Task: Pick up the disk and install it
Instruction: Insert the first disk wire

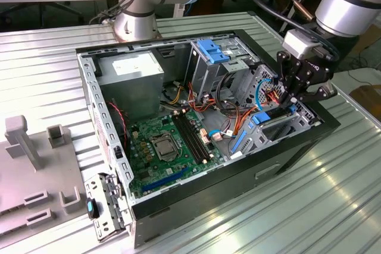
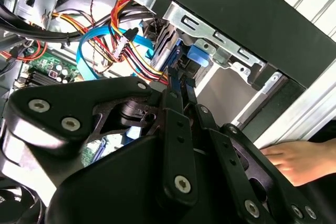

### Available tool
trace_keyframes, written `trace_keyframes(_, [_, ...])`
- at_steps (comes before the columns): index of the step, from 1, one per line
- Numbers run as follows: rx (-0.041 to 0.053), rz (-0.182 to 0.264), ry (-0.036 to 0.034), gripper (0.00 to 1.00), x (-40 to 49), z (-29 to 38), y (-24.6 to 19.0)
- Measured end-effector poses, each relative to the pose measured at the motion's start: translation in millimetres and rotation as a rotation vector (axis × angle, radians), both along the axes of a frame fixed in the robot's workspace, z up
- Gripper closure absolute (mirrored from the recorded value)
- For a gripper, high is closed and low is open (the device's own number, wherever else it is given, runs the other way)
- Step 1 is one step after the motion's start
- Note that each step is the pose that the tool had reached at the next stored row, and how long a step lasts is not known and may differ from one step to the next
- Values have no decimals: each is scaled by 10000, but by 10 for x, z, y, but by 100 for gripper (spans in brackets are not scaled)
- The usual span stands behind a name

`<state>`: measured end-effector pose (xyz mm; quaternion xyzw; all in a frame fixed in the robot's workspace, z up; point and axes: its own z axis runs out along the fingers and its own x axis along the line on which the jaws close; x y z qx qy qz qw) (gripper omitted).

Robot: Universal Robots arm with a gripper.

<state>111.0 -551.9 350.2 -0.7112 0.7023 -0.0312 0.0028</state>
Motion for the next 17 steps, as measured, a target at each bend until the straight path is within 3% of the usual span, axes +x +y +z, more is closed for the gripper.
trace_keyframes(17, [1, 387, -7, 84, -11, -22, -10])
